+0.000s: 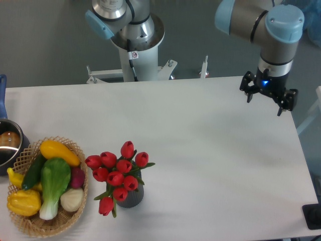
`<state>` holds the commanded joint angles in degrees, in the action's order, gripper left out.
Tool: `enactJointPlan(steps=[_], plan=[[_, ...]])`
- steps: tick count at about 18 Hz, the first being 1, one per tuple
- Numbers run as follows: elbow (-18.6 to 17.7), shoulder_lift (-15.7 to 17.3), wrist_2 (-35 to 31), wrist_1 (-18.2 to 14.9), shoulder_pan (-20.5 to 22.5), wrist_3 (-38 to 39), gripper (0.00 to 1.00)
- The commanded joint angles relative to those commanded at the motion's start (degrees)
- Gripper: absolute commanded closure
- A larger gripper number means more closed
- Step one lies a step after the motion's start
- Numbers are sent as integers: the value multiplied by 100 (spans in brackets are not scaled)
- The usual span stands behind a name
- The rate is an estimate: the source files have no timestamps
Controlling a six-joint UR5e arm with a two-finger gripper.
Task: Pick up the flowers from the vase
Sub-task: 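Move the open gripper toward the red tulips in the dark vase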
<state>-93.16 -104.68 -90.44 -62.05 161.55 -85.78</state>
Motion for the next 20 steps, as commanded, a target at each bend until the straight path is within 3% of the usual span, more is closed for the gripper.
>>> enactJointPlan(steps=[3,5,9,16,20], plan=[[-61,35,148,-44,-44,-9,0],[-175,166,630,-35,-27,-17,0],[-746,334,1194,123,-18,44,0],[-1668,1063,1388,149,-370,167,0],[-1696,1116,2817,141,-317,255,0]])
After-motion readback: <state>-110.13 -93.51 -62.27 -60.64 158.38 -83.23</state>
